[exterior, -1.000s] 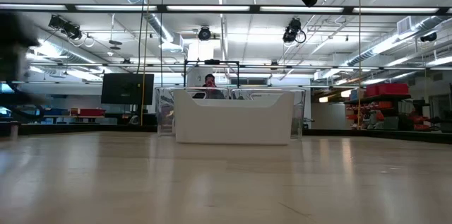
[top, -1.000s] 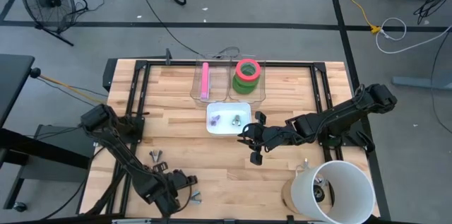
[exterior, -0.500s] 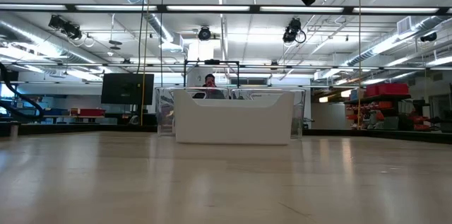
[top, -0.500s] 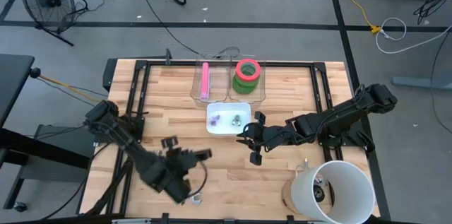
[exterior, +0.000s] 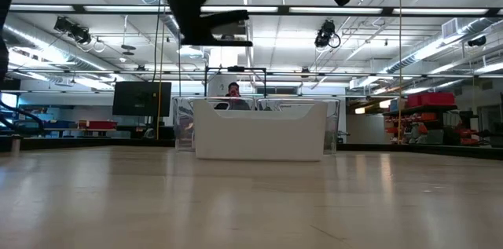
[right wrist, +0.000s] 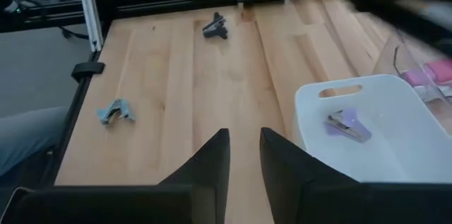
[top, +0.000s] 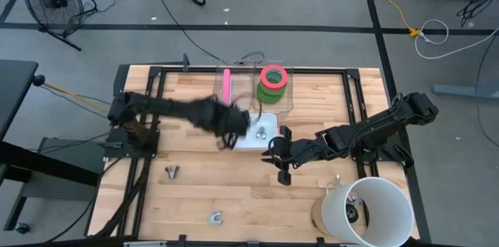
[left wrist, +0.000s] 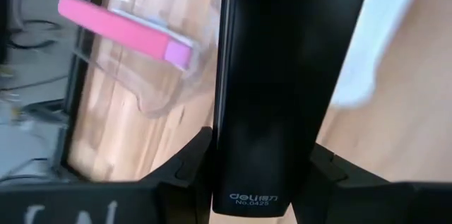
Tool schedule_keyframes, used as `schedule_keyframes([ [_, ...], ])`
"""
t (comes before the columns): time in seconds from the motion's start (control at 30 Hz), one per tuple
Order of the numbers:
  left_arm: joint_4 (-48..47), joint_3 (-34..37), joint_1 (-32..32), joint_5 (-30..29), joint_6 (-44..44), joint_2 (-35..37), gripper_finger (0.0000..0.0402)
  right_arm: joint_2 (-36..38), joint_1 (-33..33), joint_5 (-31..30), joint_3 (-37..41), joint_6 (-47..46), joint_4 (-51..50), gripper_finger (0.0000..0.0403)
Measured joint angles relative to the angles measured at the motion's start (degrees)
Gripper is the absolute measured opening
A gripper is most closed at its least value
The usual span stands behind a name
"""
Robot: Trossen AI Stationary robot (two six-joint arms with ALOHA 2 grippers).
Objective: Pick and place Stapler, Stapler remover, tape
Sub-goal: Put the black stapler into the left transparent bin
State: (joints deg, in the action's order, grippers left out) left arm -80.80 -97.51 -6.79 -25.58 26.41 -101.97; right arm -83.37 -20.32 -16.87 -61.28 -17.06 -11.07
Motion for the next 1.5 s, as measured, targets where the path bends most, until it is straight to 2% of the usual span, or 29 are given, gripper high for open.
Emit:
schedule_keyframes([
  [0.17, 9.4, 0.46, 12.01, 7.73, -6.56, 1.73, 0.0134, 0.0, -0.19, 0.43, 0.0, 0.0, -0.56, 0.0082],
  [0.33, 14.8, 0.46, 22.43, 14.13, -5.99, 1.75, 0.0134, 0.0, -0.59, 0.44, 0.0, 0.59, -1.78, 0.0082],
  [0.57, 21.33, 0.48, 30.78, 20.62, -3.81, -0.26, 0.0134, 0.0, -0.78, -0.09, 0.04, 2.95, -3.36, 0.0082],
  [0.7, 25.28, 0.48, 32.18, 22.2, -1.55, -3.49, 0.0134, 0.0, -0.49, -0.18, 0.04, 4.59, -3.17, 0.0082],
  [1.03, 23.91, 0.57, 35.33, 26.67, -1.13, -13.75, 0.0134, 0.0, -0.34, -0.65, 0.04, 5.6, -3.76, 0.0082],
  [1.5, 24.82, 0.55, 36.24, 26.31, 10.45, -14.93, 0.0134, 0.0, -0.34, -0.65, 0.04, 5.6, -4.53, 0.0082],
])
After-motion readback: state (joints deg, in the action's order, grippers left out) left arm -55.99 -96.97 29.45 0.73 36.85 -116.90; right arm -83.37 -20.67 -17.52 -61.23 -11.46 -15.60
